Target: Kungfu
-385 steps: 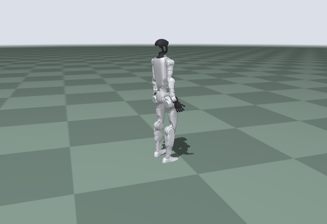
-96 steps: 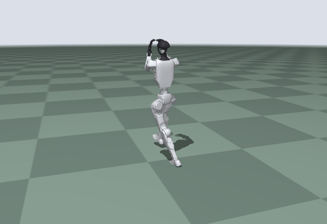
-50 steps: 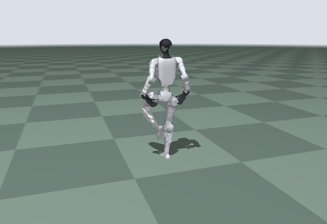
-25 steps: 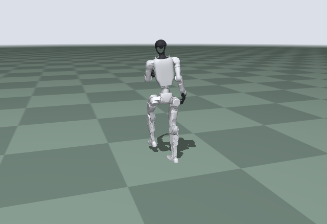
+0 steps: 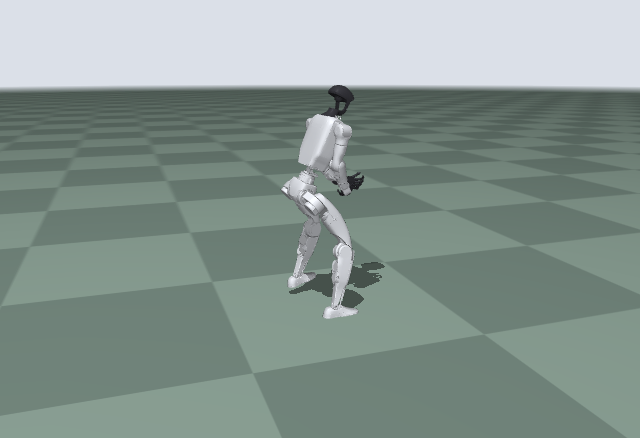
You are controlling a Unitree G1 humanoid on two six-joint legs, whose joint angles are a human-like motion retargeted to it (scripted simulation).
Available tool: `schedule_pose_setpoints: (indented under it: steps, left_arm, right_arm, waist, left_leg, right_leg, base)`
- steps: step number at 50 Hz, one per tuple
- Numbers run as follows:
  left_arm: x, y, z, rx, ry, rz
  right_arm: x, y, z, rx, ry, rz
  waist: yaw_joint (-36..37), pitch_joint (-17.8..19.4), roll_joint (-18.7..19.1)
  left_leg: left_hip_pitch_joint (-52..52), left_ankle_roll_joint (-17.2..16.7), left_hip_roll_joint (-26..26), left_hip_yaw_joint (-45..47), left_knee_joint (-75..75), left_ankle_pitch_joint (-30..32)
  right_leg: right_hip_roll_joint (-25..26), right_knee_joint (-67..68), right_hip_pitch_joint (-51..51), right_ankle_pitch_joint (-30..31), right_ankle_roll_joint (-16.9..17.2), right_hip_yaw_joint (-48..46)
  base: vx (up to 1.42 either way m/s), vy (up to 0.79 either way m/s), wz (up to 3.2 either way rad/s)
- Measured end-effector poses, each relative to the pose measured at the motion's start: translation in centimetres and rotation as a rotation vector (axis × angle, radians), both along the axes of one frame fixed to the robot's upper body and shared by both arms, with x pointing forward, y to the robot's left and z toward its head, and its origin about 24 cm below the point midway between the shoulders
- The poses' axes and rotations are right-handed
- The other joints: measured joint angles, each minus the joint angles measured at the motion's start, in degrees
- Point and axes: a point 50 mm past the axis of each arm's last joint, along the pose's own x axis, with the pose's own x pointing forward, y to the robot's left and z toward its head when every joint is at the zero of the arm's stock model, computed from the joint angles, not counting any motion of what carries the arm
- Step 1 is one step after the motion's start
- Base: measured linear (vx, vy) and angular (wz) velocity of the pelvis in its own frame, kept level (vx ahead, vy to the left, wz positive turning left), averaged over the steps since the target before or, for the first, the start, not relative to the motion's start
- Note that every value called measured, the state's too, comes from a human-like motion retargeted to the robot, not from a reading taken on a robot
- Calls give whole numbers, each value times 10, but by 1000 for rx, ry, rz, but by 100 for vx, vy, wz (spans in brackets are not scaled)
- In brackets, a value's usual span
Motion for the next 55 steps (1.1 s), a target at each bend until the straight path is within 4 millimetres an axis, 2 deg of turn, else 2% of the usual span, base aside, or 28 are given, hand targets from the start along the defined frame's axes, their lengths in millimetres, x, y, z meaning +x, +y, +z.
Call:
schedule_pose_setpoints:
  steps: [2, 5, 7, 10, 12, 13, 15, 17, 20, 22, 25, 28, 30, 31, 33, 35, 38, 41, 45, 48, 50, 52, 55]
  left_arm:
    - [15, 14, 13, -15, 4, 31]
    - [34, 38, 31, 0, -13, 83]
    - [44, 56, 38, 50, -21, 126]
    - [52, 83, 33, 152, 18, 205]
    - [51, 97, 19, 218, 92, 236]
    - [47, 103, 8, 247, 148, 239]
    - [36, 108, -15, 280, 272, 229]
    - [17, 103, -41, 278, 405, 198]
    - [-20, 87, -76, 252, 571, 107]
    - [-48, 71, -95, 248, 649, 5]
    - [-88, 52, -113, 241, 756, -150]
    - [-124, 41, -125, 218, 859, -302]
    - [-141, 39, -129, 214, 918, -370]
    - [-145, 40, -131, 221, 927, -389]
    - [-145, 44, -133, 253, 895, -368]
    - [-140, 48, -135, 315, 848, -307]
    - [-133, 60, -131, 336, 808, -333]
    - [-128, 70, -129, 330, 831, -329]
    - [-113, 72, -125, 275, 826, -196]
    - [-98, 70, -119, 215, 789, -80]
    - [-87, 67, -114, 173, 763, -8]
    - [-74, 61, -106, 130, 724, 41]
    - [-51, 46, -88, 59, 639, 69]
  right_arm:
    - [7, -15, 8, -124, -153, 18]
    - [12, -27, 22, -216, -345, 26]
    - [15, -32, 36, -232, -470, 31]
    - [19, -35, 61, -231, -660, 61]
    - [24, -39, 88, -206, -819, 84]
    - [28, -41, 106, -189, -901, 94]
    - [36, -46, 150, -133, -1058, 111]
    - [43, -49, 202, -62, -1202, 110]
    - [46, -63, 297, 40, -1429, 48]
    - [42, -81, 366, 56, -1594, -67]
    - [23, -107, 451, 66, -1781, -247]
    - [2, -132, 504, 41, -1860, -371]
    - [-17, -146, 527, 6, -1942, -464]
    - [-23, -150, 534, -20, -1965, -525]
    - [-33, -156, 543, -33, -1996, -643]
    - [-44, -160, 547, -5, -2050, -727]
    - [-48, -163, 544, 48, -2076, -798]
    - [-38, -163, 536, 56, -2023, -783]
    - [-16, -161, 517, 49, -1904, -735]
    - [16, -148, 485, 58, -1732, -680]
    - [40, -130, 454, 61, -1594, -597]
    - [62, -105, 414, 52, -1453, -476]
    - [84, -67, 342, 58, -1211, -274]
  waist:
    - [-5, -6, -1]
    - [-3, -15, -5]
    - [0, -20, -4]
    - [6, -30, -4]
    - [9, -38, -6]
    - [9, -43, -8]
    - [5, -51, -7]
    - [1, -62, 2]
    - [-5, -80, 32]
    - [3, -85, 42]
    - [-16, -91, 50]
    - [-50, -99, 71]
    - [-69, -99, 88]
    - [-74, -99, 92]
    - [-83, -99, 97]
    - [-91, -101, 98]
    - [-96, -106, 90]
    - [-90, -114, 79]
    - [-74, -117, 64]
    - [-75, -119, 59]
    - [-81, -122, 56]
    - [-86, -118, 46]
    - [-76, -96, 18]
  left_leg:
    - [13, 4, -1, 12, -7, -2]
    - [46, 10, -3, 29, -35, 3]
    - [74, 15, -3, 31, -61, 9]
    - [125, 25, 0, 33, -108, 19]
    - [164, 37, -2, 33, -146, 29]
    - [185, 44, -4, 33, -168, 35]
    - [231, 64, -8, 34, -215, 49]
    - [276, 88, -11, 34, -269, 65]
    - [327, 112, 5, 19, -332, 87]
    - [351, 128, 10, 24, -365, 97]
    - [372, 148, 11, 29, -404, 115]
    - [368, 167, 26, 19, -423, 133]
    - [363, 175, 43, 13, -429, 143]
    - [362, 176, 46, 4, -431, 147]
    - [365, 176, 50, -11, -434, 153]
    - [372, 173, 51, -25, -435, 154]
    - [387, 168, 41, -33, -442, 154]
    - [400, 160, 33, -30, -448, 153]
    - [417, 150, 25, -18, -458, 153]
    - [423, 138, 25, -7, -462, 153]
    - [413, 125, 26, -11, -447, 147]
    - [388, 112, 18, -21, -404, 129]
    - [326, 89, 1, -23, -288, 85]
  right_leg:
    - [6, -40, 15, 26, 13, 21]
    - [5, -108, 56, 67, 18, 35]
    - [5, -150, 93, 106, 10, 32]
    - [-9, -197, 149, 184, -18, -26]
    - [-15, -210, 181, 255, -33, -74]
    - [-12, -215, 194, 292, -30, -86]
    - [-11, -203, 209, 353, -34, -129]
    - [11, -152, 209, 379, -21, -160]
    - [111, 35, 151, 263, 42, -138]
    - [145, 217, 86, 169, 38, -160]
    - [158, 487, -13, 39, -7, -215]
    - [180, 654, -97, -48, -29, -278]
    - [194, 710, -137, -79, -33, -306]
    - [212, 718, -155, -89, -21, -306]
    - [241, 715, -182, -104, -1, -299]
    - [251, 686, -190, -106, 1, -288]
    - [251, 635, -173, -105, 2, -265]
    - [242, 598, -142, -105, 2, -251]
    - [241, 549, -92, -109, -5, -236]
    - [259, 475, -44, -84, 10, -215]
    - [273, 401, -8, -63, 22, -191]
    - [290, 306, 35, -45, 36, -148]
    - [309, 135, 117, 5, 42, -50]
  base:
    - [28, 31, -75]
    - [31, 26, -66]
    - [36, 27, -51]
    - [40, 23, -48]
    - [41, 26, -32]
    - [39, 32, -16]
    - [37, 27, -5]
    - [30, 24, 3]
    - [21, 19, -6]
    - [12, 7, -19]
    - [3, -6, 33]
    - [5, -19, 97]
    - [5, -15, 93]
    - [6, -13, 78]
    - [10, -11, 65]
    - [14, -10, 56]
    - [11, -6, 35]
    - [10, -3, 5]
    - [1, -5, -37]
    - [-5, -7, -42]
    - [-10, -4, -21]
    - [-17, -6, -3]
    - [-24, -9, -7]
